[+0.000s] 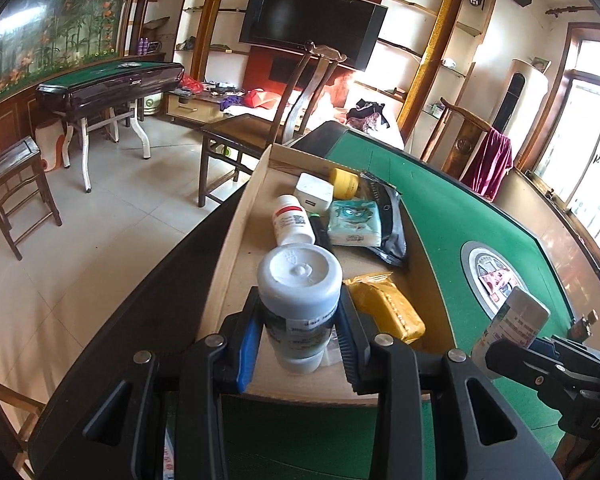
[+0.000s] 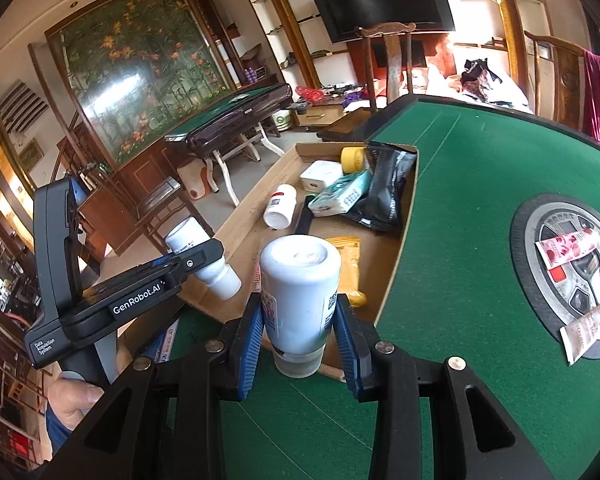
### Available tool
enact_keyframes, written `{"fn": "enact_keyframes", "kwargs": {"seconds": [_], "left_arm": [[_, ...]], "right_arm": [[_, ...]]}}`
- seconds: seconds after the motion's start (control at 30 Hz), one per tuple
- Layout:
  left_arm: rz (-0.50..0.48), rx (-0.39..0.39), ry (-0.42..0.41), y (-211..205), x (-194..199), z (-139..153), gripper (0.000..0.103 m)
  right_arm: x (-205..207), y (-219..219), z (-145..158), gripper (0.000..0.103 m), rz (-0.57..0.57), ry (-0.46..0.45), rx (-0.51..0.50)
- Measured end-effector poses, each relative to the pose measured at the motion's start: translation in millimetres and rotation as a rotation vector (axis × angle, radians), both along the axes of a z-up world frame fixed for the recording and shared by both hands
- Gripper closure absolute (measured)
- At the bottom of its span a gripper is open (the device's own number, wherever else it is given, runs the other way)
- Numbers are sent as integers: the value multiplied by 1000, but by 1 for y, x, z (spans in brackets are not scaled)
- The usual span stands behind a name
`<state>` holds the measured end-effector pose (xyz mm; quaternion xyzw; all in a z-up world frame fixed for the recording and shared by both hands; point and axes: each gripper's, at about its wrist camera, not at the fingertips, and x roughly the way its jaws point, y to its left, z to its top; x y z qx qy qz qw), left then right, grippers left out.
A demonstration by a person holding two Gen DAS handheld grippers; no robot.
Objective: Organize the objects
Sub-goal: 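Carry the white bottles in both grippers over to the tray, then lower both white bottles into the tray and open both grippers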
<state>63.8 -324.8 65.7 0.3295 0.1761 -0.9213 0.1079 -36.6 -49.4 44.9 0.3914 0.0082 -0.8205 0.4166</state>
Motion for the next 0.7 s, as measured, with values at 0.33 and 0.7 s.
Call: {"fn": "enact_keyframes", "kwargs": {"seconds": [0.33,0.7], "left_arm": [[5,-20,-36,-13,8,1,69],[-72,-31,-118,-17,-1,1,69]], "right_arm": [[1,-35,-6,65,50,13,56],[-5,-57,-17,65,81,-14,111]]}}
